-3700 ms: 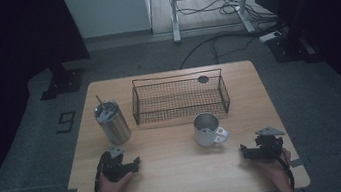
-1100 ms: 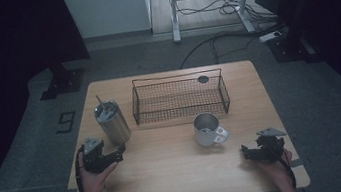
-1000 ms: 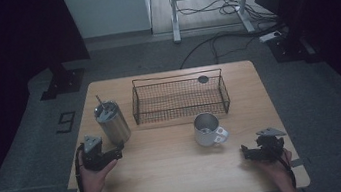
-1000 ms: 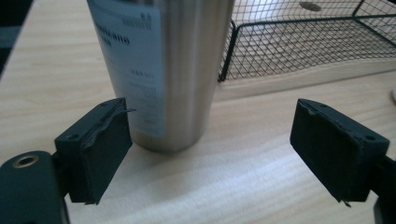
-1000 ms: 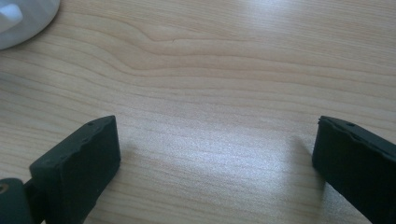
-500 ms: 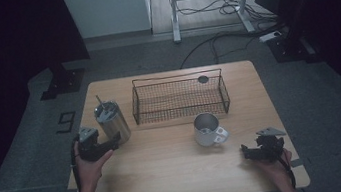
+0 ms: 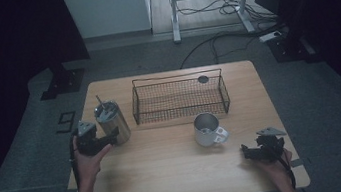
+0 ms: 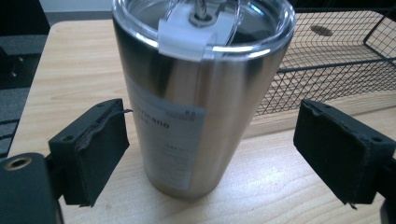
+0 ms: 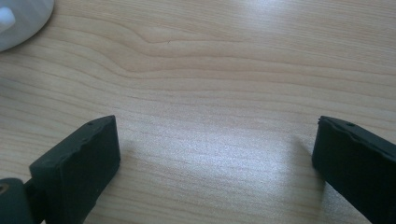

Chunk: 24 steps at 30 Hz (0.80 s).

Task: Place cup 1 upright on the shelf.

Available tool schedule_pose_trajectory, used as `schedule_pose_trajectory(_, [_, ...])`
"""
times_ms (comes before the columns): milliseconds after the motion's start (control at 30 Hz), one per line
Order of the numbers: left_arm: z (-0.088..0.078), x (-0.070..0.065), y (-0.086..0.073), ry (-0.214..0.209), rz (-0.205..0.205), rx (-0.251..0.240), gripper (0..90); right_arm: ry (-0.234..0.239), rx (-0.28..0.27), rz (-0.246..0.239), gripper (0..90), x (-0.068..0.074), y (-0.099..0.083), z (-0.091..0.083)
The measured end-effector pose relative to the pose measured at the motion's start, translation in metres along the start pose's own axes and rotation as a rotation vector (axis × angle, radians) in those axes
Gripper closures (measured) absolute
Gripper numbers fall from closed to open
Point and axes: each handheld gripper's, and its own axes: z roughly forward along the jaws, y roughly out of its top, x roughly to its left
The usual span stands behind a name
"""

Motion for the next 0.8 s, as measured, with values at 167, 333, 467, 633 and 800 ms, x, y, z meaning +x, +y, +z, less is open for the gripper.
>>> schedule_pose_trajectory(167, [0.003,-0.003,0.002,0.003,0.019,-0.005,10.2,-0.002,0.0,0.002,1.1,0.0,0.0,0.0])
schedule_pose_trajectory(333, [0.009,-0.003,0.004,0.013,0.02,0.007,10.2,-0.004,0.001,0.003,1.1,0.0,0.0,0.0])
schedule_pose_trajectory(467, [0.011,-0.002,0.008,0.024,0.018,0.016,10.2,-0.003,0.0,0.004,1.1,0.0,0.0,0.0])
schedule_pose_trajectory(633, [0.018,0.002,0.012,0.038,0.011,0.023,9.4,-0.006,0.001,0.004,1.1,0.0,0.0,0.0])
schedule_pose_trajectory(800, [0.025,0.005,0.011,0.017,0.001,0.025,6.7,-0.007,0.0,0.005,1.3,0.0,0.0,0.0])
